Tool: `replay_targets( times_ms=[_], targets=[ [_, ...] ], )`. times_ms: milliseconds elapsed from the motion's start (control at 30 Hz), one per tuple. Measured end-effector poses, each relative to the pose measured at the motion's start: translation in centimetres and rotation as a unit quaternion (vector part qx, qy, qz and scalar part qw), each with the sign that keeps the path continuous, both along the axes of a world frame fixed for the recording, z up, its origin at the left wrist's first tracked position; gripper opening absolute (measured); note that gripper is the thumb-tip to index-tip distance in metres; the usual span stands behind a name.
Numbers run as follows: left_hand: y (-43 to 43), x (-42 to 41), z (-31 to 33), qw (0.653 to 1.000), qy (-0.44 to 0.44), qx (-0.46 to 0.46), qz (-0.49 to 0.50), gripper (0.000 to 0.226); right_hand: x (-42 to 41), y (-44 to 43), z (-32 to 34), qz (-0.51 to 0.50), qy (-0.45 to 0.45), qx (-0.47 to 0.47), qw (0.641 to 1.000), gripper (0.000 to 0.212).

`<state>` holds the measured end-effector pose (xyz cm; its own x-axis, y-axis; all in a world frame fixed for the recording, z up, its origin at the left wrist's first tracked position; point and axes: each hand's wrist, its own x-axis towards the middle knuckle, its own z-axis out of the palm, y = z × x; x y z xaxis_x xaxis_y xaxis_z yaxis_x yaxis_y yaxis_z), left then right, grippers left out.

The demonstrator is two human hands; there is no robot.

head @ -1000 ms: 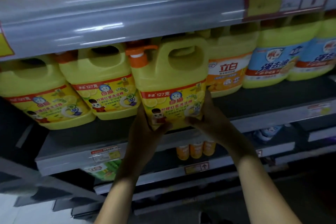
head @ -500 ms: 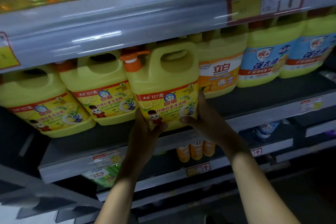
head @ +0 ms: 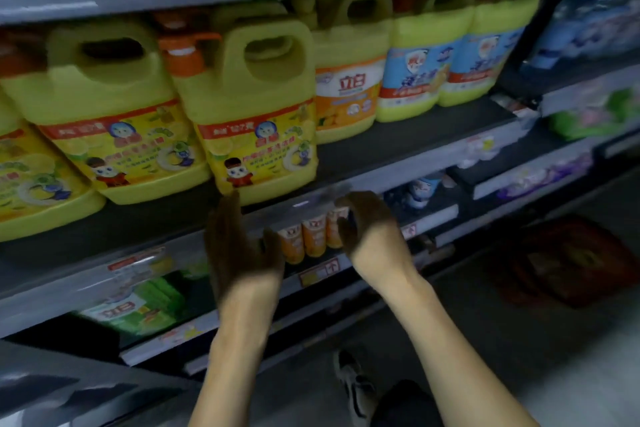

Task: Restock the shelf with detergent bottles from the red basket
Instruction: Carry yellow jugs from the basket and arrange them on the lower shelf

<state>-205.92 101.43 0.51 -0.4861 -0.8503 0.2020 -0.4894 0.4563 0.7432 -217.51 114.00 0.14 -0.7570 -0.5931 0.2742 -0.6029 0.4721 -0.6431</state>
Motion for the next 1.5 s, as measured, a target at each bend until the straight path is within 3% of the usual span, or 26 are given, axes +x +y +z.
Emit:
replay_targets(
  times_ms=[67,133,167,233,300,400,567,800,967,1067,1167,1267,1500],
  targets=[
    [2.4,0.7,-1.9,0.998,-0.012,-0.057,-0.029,0.048,0.7,2.3,-0.6,-0.030,-0.025,0.061,0.997,0.012],
    [4.1,1.3,-1.8,0.993,-0.064,-0.019,-0.097,0.013,0.9,4.2,-0.6,-0.057,-0.056,0.179,0.981,0.009],
    [4.9,1.2,-1.5,0.984,-0.110,0.026,-0.140,0.011,1.0,5.1,-0.5,-0.057,-0.074,0.235,0.967,0.010],
    [6.4,0.8,-0.9,0.962,-0.192,0.083,-0.173,0.031,1.2,6.5,-0.2,-0.032,-0.118,0.314,0.942,0.011],
    [7.7,0.0,-0.8,0.959,-0.188,0.112,-0.182,0.029,1.3,7.7,-0.5,-0.011,-0.139,0.335,0.932,0.014],
    [9.6,-1.1,-1.0,0.955,-0.188,0.091,-0.209,0.024,0.6,9.9,-1.1,-0.016,-0.158,0.296,0.942,0.024],
    [14.4,-4.4,-1.9,0.941,-0.198,-0.040,-0.272,0.023,-1.8,17.9,-1.1,-0.084,-0.180,0.232,0.952,0.023],
    [29.4,-13.2,-2.7,0.839,-0.229,-0.245,-0.429,0.013,-6.3,35.8,-1.9,-0.189,-0.225,0.166,0.941,0.037],
    [42.3,-19.8,-4.3,0.793,-0.232,-0.292,-0.481,0.007,-9.6,48.3,-3.3,-0.274,-0.191,0.113,0.936,0.047],
    [49.3,-22.9,-5.3,0.763,-0.227,-0.292,-0.529,0.008,-10.7,55.5,-4.6,-0.328,-0.265,0.073,0.904,0.047],
    [54.6,-25.6,-5.9,0.737,-0.226,-0.304,-0.559,0.014,-11.2,61.2,-5.6,-0.349,-0.274,0.047,0.895,0.037],
    [58.5,-28.3,-7.0,0.709,-0.227,-0.310,-0.591,0.021,-12.5,65.5,-6.5,-0.380,-0.295,0.039,0.876,0.049],
    [65.4,-36.2,-9.3,0.694,-0.234,-0.300,-0.611,0.025,-18.8,70.8,-7.4,-0.382,-0.278,0.067,0.879,0.048]
  ],
)
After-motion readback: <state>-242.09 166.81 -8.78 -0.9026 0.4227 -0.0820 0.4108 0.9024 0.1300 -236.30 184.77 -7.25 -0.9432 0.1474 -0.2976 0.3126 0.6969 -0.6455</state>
